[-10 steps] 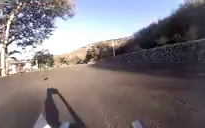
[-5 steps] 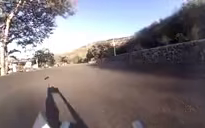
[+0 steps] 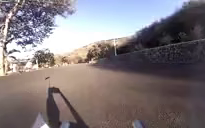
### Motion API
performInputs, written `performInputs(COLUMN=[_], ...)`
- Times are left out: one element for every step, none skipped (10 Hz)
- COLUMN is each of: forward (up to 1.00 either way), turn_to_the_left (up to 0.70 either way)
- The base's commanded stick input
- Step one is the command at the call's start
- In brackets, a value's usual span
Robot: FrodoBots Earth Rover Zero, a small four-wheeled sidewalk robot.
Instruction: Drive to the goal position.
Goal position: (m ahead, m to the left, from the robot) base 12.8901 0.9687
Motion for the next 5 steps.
performInputs(forward=[0.50,0.50,0.50,0.50,0.50], turn_to_the_left=[0.00,0.00,0.00,0.00,0.00])
